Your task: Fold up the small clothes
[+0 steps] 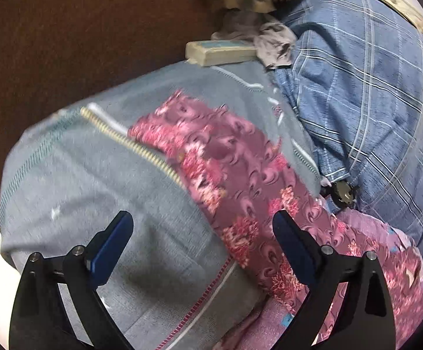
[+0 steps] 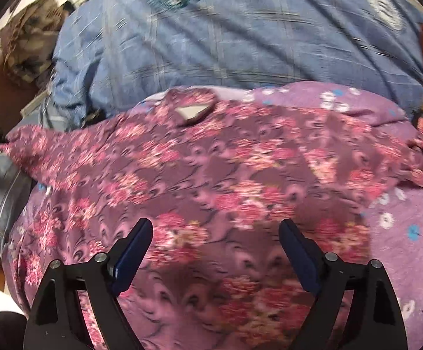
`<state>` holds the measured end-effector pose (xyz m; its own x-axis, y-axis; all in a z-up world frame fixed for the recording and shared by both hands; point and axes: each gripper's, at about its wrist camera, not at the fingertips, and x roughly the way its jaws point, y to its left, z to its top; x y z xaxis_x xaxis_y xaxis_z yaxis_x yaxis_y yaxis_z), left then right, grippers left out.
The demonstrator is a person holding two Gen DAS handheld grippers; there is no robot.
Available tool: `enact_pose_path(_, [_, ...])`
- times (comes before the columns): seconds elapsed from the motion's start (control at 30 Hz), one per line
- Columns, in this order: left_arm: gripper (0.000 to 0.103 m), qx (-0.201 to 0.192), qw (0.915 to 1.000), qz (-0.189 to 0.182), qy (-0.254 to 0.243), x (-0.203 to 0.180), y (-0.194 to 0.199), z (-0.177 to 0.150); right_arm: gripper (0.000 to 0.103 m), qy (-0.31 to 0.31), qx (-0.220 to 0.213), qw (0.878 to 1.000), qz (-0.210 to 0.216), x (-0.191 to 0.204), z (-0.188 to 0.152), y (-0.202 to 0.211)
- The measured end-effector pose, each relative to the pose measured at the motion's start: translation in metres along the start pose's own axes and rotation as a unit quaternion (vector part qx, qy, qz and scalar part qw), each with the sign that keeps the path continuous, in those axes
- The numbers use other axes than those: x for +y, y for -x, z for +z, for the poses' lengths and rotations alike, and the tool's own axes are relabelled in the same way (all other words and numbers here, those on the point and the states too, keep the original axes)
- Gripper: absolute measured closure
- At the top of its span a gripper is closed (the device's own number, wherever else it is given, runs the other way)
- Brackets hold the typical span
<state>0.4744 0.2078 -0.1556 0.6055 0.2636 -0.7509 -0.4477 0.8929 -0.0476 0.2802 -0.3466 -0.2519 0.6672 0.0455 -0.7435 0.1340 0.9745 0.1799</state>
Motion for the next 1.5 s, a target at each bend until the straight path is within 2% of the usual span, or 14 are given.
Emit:
enact_pose_path(0.07, [0.006,0.0,0.9999,0.001,0.016,0.006,0.0,0.013,0.014,-0.023,0.001,1.0,0.004,-0.01,-0.002,0.003])
enact_pose_path(0.2, [0.006,0.073,0.9917,-0.019,0.104,0.033,-0.037,0.031,0.014,-0.016,-0.01,1.0,0.003,-0.006,-0.002,0.005])
enact_pose_path(0.27, [0.01,0.047,0.9902,-0.027,0.128,0.038,-0.04,0.035,0.014,0.006,-0.017,1.0,-0.008,0.004,-0.001,0.002])
enact_pose_path(0.3, [0.017,0.034,0.9902,-0.038,0.13,0.037,-0.039,0.036,0.014,0.013,-0.017,1.0,-0.011,0.007,-0.002,0.0])
enact_pose_path(0.37, [0.061,0.045,0.988,-0.07,0.13,0.032,-0.048,0.038,0.025,0.02,-0.008,1.0,-0.004,0.012,-0.001,-0.006])
enact_pose_path(0.4, [0.067,0.048,0.9891,-0.061,0.125,0.027,-0.052,0.04,0.03,0.021,-0.002,1.0,0.002,0.013,-0.001,-0.008])
enact_pose_path(0.47, [0.097,0.043,0.9895,-0.072,0.117,0.024,-0.055,0.044,0.055,0.019,0.01,1.0,0.014,0.015,-0.001,-0.014])
enact_pose_path(0.53, [0.097,0.044,0.9889,-0.082,0.116,0.022,-0.057,0.045,0.063,0.012,0.021,1.0,0.02,0.013,0.0,-0.02])
enact_pose_path(0.7, [0.098,0.0,0.9934,-0.102,0.053,-0.009,-0.023,0.042,0.064,-0.005,0.016,1.0,0.019,0.005,0.003,-0.019])
enact_pose_path(0.87, [0.098,-0.022,0.9862,-0.162,-0.025,-0.069,0.035,0.031,0.061,-0.049,0.006,0.998,0.027,-0.015,0.01,-0.011])
enact_pose_path(1.03, [0.098,-0.035,0.9648,-0.227,-0.128,-0.167,0.104,-0.001,0.061,-0.101,-0.003,0.995,0.025,-0.041,0.016,-0.004])
enact_pose_path(1.17, [0.098,-0.027,0.9398,-0.279,-0.196,-0.246,0.151,-0.041,0.061,-0.143,-0.006,0.989,0.025,-0.065,0.017,-0.001])
enact_pose_path(1.43, [0.097,0.058,0.8781,-0.375,-0.291,-0.383,0.207,-0.15,0.061,-0.225,-0.016,0.974,0.015,-0.117,0.018,0.0])
enact_pose_path(1.5, [0.09,0.092,0.8599,-0.387,-0.32,-0.404,0.211,-0.176,0.06,-0.237,-0.015,0.971,0.016,-0.126,0.018,0.0])
